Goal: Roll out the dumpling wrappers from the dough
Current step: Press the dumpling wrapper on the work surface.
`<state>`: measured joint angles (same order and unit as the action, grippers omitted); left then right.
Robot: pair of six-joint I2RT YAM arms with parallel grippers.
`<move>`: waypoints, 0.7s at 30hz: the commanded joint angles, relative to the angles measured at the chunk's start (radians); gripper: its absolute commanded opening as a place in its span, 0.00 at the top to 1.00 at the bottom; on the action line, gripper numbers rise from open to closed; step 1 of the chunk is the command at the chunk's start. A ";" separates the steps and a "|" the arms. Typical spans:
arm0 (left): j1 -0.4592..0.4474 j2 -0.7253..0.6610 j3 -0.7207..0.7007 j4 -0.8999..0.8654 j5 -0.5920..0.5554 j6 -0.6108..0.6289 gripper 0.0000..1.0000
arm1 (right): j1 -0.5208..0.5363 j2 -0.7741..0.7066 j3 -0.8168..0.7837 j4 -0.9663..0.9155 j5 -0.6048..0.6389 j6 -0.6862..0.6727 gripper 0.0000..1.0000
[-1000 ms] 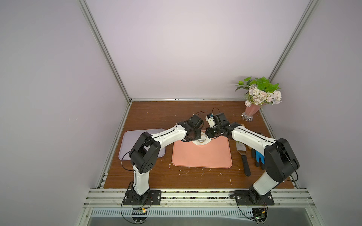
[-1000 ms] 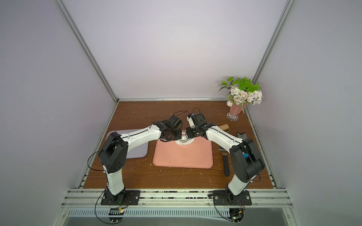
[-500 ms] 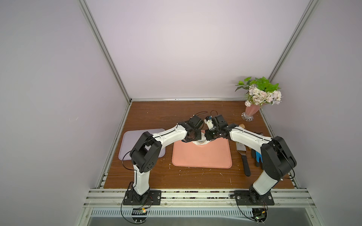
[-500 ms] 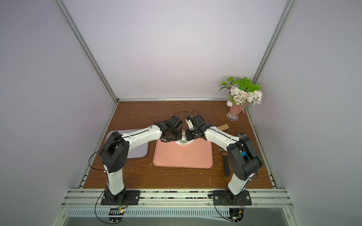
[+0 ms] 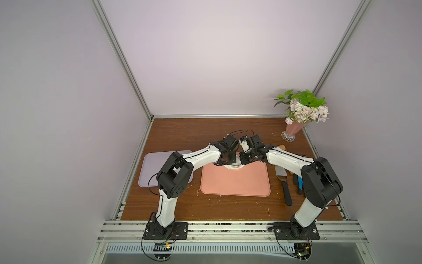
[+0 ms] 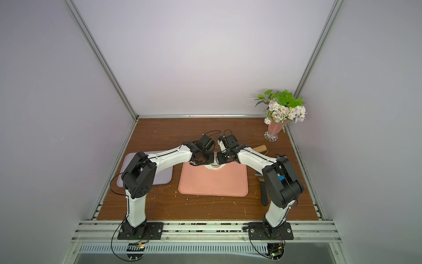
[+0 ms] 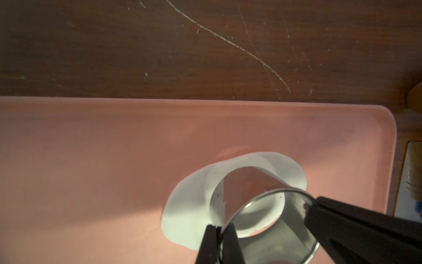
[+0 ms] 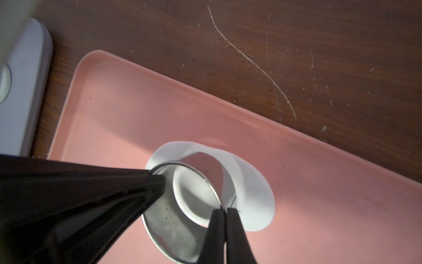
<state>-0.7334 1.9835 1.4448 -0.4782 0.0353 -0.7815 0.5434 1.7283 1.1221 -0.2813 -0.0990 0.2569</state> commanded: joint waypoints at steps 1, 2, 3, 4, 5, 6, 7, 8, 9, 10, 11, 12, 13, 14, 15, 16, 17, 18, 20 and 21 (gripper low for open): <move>0.009 0.017 0.028 -0.017 -0.007 0.005 1.00 | -0.008 0.007 0.032 -0.010 0.018 -0.017 1.00; 0.011 0.019 0.027 -0.019 -0.007 0.005 1.00 | -0.009 0.008 0.034 -0.009 0.018 -0.017 1.00; 0.011 0.021 0.027 -0.020 -0.008 0.005 1.00 | -0.012 0.009 0.035 -0.007 0.018 -0.017 1.00; 0.011 0.023 0.027 -0.023 -0.007 0.005 1.00 | -0.013 0.010 0.036 -0.007 0.015 -0.016 1.00; 0.011 0.024 0.027 -0.026 -0.009 0.005 1.00 | -0.014 0.011 0.038 -0.007 0.014 -0.015 1.00; 0.011 0.024 0.027 -0.025 -0.010 0.007 1.00 | -0.014 0.013 0.039 -0.006 0.012 -0.016 1.00; 0.011 0.024 0.027 -0.025 -0.012 0.007 1.00 | -0.014 0.014 0.039 -0.005 0.012 -0.015 1.00; 0.013 0.024 0.055 -0.026 -0.011 0.008 1.00 | -0.014 0.014 0.039 -0.003 0.012 -0.015 1.00; 0.013 0.024 0.061 -0.029 -0.013 0.009 1.00 | -0.016 0.017 0.039 -0.002 0.010 -0.014 1.00; 0.012 0.026 0.063 -0.031 -0.014 0.010 1.00 | -0.017 0.020 0.039 -0.002 0.010 -0.013 1.00; 0.012 0.027 0.062 -0.032 -0.014 0.010 1.00 | -0.017 0.020 0.039 0.001 0.009 -0.014 1.00; 0.012 0.027 0.063 -0.034 -0.017 0.009 1.00 | -0.017 0.023 0.039 0.002 0.007 -0.013 1.00; 0.012 0.026 0.060 -0.035 -0.019 0.010 1.00 | -0.017 0.024 0.039 0.003 0.006 -0.013 1.00; 0.013 0.024 0.059 -0.033 -0.021 0.009 1.00 | -0.017 0.025 0.039 0.004 0.005 -0.013 1.00; 0.014 0.024 0.058 -0.035 -0.020 0.010 1.00 | -0.019 0.028 0.039 0.005 0.005 -0.012 1.00; 0.014 0.024 0.057 -0.035 -0.021 0.010 1.00 | -0.018 0.029 0.039 0.005 0.005 -0.011 1.00; 0.015 0.026 0.057 -0.036 -0.020 0.011 1.00 | -0.018 0.032 0.041 0.005 0.005 -0.011 1.00; 0.014 0.026 0.057 -0.035 -0.018 0.011 1.00 | -0.018 0.031 0.041 0.005 0.003 -0.011 1.00; 0.014 0.027 0.056 -0.035 -0.017 0.011 1.00 | -0.017 0.032 0.042 0.007 0.002 -0.010 1.00; 0.014 0.029 0.056 -0.036 -0.019 0.011 1.00 | -0.019 0.031 0.042 0.007 0.004 -0.009 1.00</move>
<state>-0.7315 2.0037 1.4769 -0.4973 0.0334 -0.7780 0.5285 1.7470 1.1290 -0.2749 -0.1028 0.2535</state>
